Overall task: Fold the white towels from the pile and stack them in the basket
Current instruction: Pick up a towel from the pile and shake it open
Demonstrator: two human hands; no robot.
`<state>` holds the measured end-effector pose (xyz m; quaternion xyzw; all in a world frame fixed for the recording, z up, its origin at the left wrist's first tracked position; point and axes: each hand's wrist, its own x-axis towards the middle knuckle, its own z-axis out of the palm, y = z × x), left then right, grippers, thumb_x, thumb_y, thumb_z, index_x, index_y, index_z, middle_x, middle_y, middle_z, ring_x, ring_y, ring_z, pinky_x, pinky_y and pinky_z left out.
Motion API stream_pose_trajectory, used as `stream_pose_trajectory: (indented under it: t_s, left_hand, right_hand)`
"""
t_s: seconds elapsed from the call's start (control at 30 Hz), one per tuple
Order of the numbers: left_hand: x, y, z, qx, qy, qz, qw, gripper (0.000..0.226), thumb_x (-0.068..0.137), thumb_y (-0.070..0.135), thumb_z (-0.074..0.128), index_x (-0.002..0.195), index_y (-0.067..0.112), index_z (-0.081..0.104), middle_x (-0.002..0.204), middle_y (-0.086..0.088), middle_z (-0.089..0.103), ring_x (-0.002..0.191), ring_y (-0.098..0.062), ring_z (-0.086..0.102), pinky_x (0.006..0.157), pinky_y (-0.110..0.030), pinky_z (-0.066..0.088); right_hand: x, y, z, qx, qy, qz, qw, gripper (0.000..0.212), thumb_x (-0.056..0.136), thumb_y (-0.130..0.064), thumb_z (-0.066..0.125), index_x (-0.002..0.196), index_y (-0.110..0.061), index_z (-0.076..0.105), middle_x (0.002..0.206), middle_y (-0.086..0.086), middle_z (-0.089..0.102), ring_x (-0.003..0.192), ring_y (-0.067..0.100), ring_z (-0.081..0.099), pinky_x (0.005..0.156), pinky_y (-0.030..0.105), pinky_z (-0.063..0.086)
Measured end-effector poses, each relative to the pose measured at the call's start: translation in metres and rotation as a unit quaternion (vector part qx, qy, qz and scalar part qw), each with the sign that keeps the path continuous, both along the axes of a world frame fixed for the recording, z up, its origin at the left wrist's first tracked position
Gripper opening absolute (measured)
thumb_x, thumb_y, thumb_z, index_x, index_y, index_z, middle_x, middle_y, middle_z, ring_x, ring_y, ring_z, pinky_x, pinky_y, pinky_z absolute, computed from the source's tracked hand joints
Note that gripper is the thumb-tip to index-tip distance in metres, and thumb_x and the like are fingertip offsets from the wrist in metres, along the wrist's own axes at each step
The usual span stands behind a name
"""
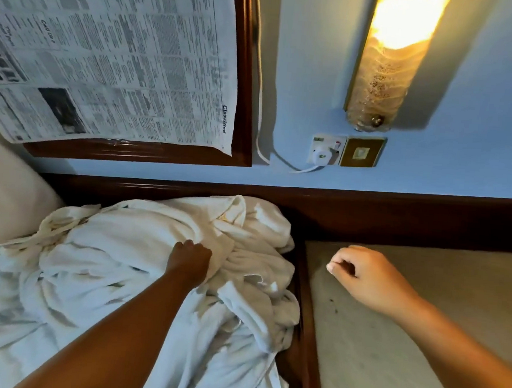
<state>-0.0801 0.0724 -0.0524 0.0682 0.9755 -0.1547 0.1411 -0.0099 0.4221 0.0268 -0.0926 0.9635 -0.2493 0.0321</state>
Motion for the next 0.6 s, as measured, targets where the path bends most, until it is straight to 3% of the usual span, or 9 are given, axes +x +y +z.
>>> stream_pose_trajectory:
  t_s: [0.07, 0.13, 0.17, 0.23, 0.3, 0.37, 0.43, 0.5, 0.6]
  left_hand:
    - [0.011, -0.001, -0.005, 0.028, 0.011, -0.007, 1.000, 0.039, 0.098, 0.043, 0.050, 0.126, 0.017, 0.057, 0.127, -0.006, 0.058, 0.117, -0.029, 0.051, 0.098, -0.042, 0.041]
    - [0.024, -0.006, -0.008, 0.041, 0.012, -0.007, 0.999, 0.066, 0.085, 0.068, 0.057, 0.131, 0.021, 0.052, 0.134, -0.006, 0.049, 0.119, -0.029, 0.049, 0.097, -0.041, 0.042]
    - [0.030, -0.008, -0.009, 0.031, 0.023, -0.009, 0.999, 0.067, 0.084, 0.064, 0.061, 0.133, 0.020, 0.050, 0.136, -0.007, 0.046, 0.118, -0.030, 0.049, 0.096, -0.041, 0.043]
    - [0.042, -0.011, -0.007, 0.035, 0.049, 0.015, 0.998, 0.040, 0.092, 0.034, 0.060, 0.128, 0.019, 0.053, 0.129, -0.008, 0.048, 0.111, -0.029, 0.053, 0.091, -0.038, 0.047]
    - [0.052, -0.012, -0.001, 0.142, 0.097, 0.091, 0.981, 0.026, 0.092, 0.013, 0.050, 0.117, 0.017, 0.060, 0.113, -0.006, 0.056, 0.099, -0.028, 0.059, 0.084, -0.038, 0.050]
    - [0.062, -0.008, 0.013, 0.271, 0.155, 0.169, 0.935, 0.020, 0.093, 0.011, 0.048, 0.103, 0.017, 0.064, 0.100, -0.005, 0.064, 0.090, -0.028, 0.061, 0.077, -0.037, 0.051]
    - [0.069, -0.002, 0.031, 0.359, 0.200, 0.223, 0.884, 0.015, 0.094, 0.014, 0.051, 0.093, 0.020, 0.065, 0.085, -0.001, 0.067, 0.080, -0.026, 0.061, 0.070, -0.035, 0.052]
    - [0.075, 0.005, 0.051, 0.422, 0.227, 0.227, 0.848, 0.015, 0.095, 0.016, 0.056, 0.087, 0.024, 0.066, 0.077, 0.006, 0.067, 0.073, -0.018, 0.062, 0.066, -0.032, 0.050]
    - [0.085, 0.015, 0.089, 0.483, 0.220, 0.130, 0.837, 0.013, 0.095, 0.020, 0.063, 0.085, 0.028, 0.068, 0.074, 0.011, 0.069, 0.068, -0.007, 0.064, 0.065, -0.029, 0.053]
  right_hand:
    - [0.002, -0.001, -0.006, -0.001, -0.027, 0.025, 0.999, 0.013, 0.097, -0.036, 0.057, 0.088, -0.037, 0.066, 0.092, -0.016, 0.061, 0.082, 0.002, 0.059, 0.076, 0.032, 0.053]
    - [0.002, -0.004, -0.012, -0.010, -0.047, 0.045, 0.998, 0.013, 0.096, -0.036, 0.058, 0.087, -0.039, 0.065, 0.093, -0.017, 0.061, 0.082, 0.002, 0.061, 0.075, 0.033, 0.055]
    - [0.001, -0.006, -0.014, -0.013, -0.053, 0.052, 0.997, 0.013, 0.096, -0.036, 0.058, 0.086, -0.039, 0.065, 0.093, -0.017, 0.061, 0.081, 0.003, 0.061, 0.075, 0.033, 0.055]
    - [0.000, -0.010, -0.018, -0.015, -0.057, 0.067, 0.996, 0.013, 0.096, -0.038, 0.058, 0.085, -0.040, 0.064, 0.094, -0.018, 0.062, 0.081, 0.003, 0.062, 0.074, 0.033, 0.056]
    - [-0.004, -0.018, -0.017, -0.023, -0.061, 0.082, 0.994, 0.011, 0.096, -0.039, 0.058, 0.087, -0.039, 0.064, 0.095, -0.017, 0.062, 0.080, 0.003, 0.062, 0.073, 0.031, 0.056]
    - [-0.008, -0.032, -0.015, -0.025, -0.069, 0.098, 0.992, 0.006, 0.097, -0.039, 0.059, 0.096, -0.037, 0.065, 0.096, -0.017, 0.062, 0.083, 0.000, 0.060, 0.072, 0.023, 0.053]
    - [-0.013, -0.050, -0.015, -0.028, -0.076, 0.118, 0.990, 0.020, 0.097, -0.039, 0.060, 0.116, -0.034, 0.062, 0.099, -0.017, 0.060, 0.086, 0.001, 0.059, 0.074, 0.022, 0.051]
    - [-0.017, -0.071, -0.016, -0.037, -0.070, 0.136, 0.987, 0.046, 0.094, -0.041, 0.063, 0.138, -0.035, 0.049, 0.118, -0.015, 0.054, 0.099, 0.003, 0.059, 0.082, 0.024, 0.051]
    - [-0.020, -0.111, -0.017, -0.047, -0.057, 0.151, 0.986, 0.091, 0.085, -0.049, 0.072, 0.155, -0.042, 0.014, 0.150, -0.009, 0.025, 0.120, 0.010, 0.051, 0.091, 0.027, 0.048]
